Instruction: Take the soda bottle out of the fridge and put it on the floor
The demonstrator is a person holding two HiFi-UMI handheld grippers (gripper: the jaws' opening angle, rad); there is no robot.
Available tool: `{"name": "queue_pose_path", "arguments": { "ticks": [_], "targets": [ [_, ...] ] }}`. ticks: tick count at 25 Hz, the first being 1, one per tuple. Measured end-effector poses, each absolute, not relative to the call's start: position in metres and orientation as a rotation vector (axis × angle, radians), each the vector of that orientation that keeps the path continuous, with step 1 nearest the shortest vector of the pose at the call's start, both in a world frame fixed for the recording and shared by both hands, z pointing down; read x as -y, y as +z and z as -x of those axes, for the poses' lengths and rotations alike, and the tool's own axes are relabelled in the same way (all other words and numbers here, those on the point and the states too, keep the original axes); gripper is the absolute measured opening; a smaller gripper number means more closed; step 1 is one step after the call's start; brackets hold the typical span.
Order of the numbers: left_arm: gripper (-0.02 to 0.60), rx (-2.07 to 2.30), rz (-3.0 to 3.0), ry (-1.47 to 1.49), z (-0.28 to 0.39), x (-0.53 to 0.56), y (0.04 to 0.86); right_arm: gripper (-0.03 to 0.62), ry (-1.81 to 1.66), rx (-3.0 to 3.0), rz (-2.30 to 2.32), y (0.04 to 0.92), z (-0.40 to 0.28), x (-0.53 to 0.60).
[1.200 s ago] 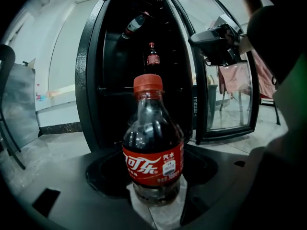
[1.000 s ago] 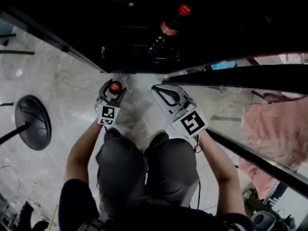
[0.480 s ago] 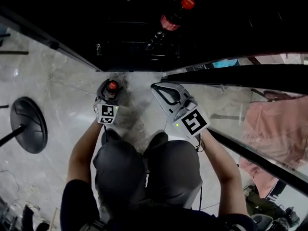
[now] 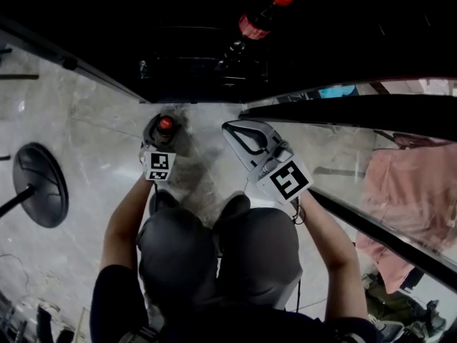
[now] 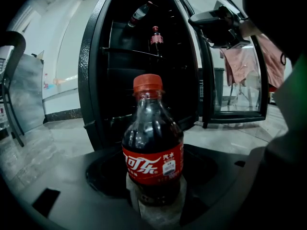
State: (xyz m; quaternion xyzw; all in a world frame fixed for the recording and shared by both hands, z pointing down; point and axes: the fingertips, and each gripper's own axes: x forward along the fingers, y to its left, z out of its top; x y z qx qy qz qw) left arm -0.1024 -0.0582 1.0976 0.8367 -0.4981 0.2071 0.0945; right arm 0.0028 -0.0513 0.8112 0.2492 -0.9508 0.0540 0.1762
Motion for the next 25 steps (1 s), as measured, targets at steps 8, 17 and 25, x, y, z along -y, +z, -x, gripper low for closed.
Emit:
{"name": "queue_pose_path", "arguments": {
  "ticks": [8, 17, 25],
  "targets": [
    [0.321, 1.494, -2.526, 0.588, 0.103, 0.054, 1.098, 0.017, 0.158, 2.688, -0.715, 0.815, -0.007, 0.053],
    [0.322, 1.532, -2.543, 0.548, 0.107, 0.049, 1.099, 0.017, 0.174, 2.703, -0.720, 0.818, -0.003, 0.054],
    [0.322, 1.517, -2.576, 0.627, 0.107, 0.044, 1.098, 0.017, 0.172, 2.707, -0.736, 0.817, -0.010, 0.054]
  ]
}}
